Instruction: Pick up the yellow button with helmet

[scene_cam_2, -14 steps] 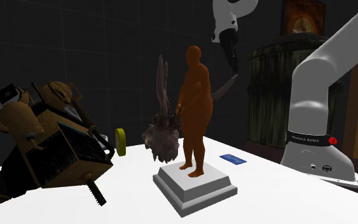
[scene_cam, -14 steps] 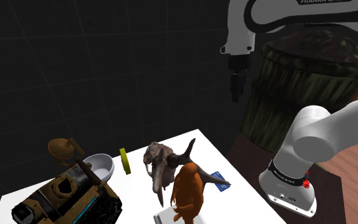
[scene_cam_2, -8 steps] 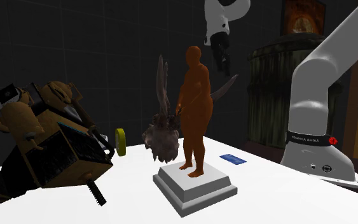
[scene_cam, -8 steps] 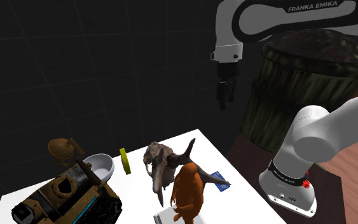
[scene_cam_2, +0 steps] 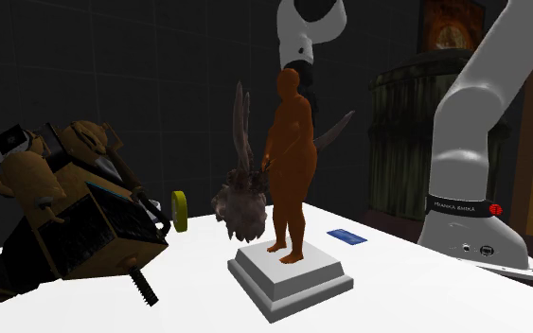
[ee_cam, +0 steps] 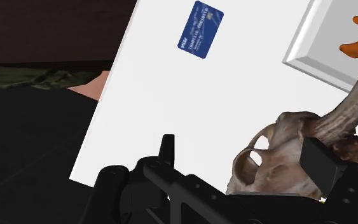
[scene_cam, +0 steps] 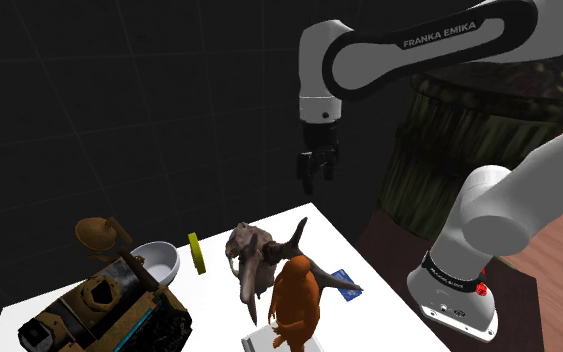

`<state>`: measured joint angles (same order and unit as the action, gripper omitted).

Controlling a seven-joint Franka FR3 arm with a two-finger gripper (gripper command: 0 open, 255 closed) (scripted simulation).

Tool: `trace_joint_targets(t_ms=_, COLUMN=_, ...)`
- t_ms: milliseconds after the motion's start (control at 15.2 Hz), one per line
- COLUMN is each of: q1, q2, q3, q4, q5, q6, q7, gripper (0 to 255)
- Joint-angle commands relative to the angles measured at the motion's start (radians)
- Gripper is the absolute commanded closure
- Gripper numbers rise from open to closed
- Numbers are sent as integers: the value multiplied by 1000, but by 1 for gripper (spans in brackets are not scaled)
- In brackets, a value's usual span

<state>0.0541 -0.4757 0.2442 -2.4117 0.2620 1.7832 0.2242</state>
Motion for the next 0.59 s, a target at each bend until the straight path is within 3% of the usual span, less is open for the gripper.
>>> trace_joint_targets(t_ms=0, q1=2, q2=57, q3=37, q4=23, q5=8, q6=52, q7=60, gripper=0)
trace_joint_targets(t_ms=528, q1=1, q2=347, q3=159, q4=180, q5=-49, q6=236, q7=309, gripper=0)
